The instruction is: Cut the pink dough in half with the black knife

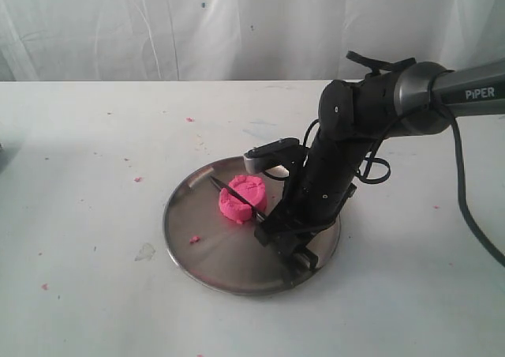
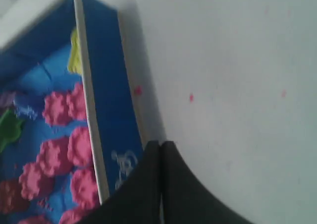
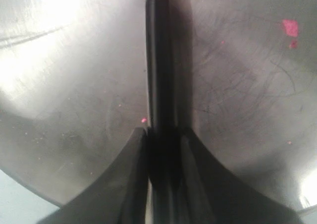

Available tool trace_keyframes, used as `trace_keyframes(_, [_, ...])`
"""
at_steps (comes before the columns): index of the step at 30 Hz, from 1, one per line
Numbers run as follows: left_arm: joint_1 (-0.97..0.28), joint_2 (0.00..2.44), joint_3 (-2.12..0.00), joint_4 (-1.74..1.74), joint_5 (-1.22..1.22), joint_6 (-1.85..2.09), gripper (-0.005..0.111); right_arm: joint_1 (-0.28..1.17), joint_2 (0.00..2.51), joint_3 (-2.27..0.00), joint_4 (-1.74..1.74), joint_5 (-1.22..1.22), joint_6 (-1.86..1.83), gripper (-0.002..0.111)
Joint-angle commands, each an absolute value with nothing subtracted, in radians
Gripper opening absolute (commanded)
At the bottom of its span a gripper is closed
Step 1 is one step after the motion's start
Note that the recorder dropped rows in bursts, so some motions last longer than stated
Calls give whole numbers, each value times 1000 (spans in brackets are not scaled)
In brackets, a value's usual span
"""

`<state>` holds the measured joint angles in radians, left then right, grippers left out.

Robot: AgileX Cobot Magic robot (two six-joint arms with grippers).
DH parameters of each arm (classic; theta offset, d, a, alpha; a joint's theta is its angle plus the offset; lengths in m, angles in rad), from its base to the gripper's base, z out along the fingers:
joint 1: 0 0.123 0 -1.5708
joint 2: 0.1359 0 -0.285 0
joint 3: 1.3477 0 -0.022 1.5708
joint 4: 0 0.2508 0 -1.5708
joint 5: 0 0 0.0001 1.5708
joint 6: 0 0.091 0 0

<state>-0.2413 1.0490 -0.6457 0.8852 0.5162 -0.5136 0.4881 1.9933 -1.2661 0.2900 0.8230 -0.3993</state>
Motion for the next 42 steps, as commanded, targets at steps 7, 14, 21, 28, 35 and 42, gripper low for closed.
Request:
trace_keyframes(7, [-240, 989, -450, 875, 950, -466, 0, 488, 1996, -1268, 271, 842, -399, 0])
trace_keyframes(14, [-240, 989, -445, 765, 1221, -231, 0, 488, 1996, -1268, 269, 845, -399, 0])
trace_keyframes(21, [-243, 958, -322, 748, 1109, -21, 0, 488, 1996, -1268, 264, 848, -407, 0])
trace_keyframes(28, [-243, 852, -265, 763, 718, 86, 0, 488, 1996, -1268, 243, 866, -418, 0])
trace_keyframes(35, [-243, 825, -263, 797, 417, 86, 0, 535, 1996, -1268, 243, 890, -451, 0])
trace_keyframes(42, [-243, 825, -263, 798, 288, 86, 0, 574, 1996, -1268, 227, 888, -449, 0])
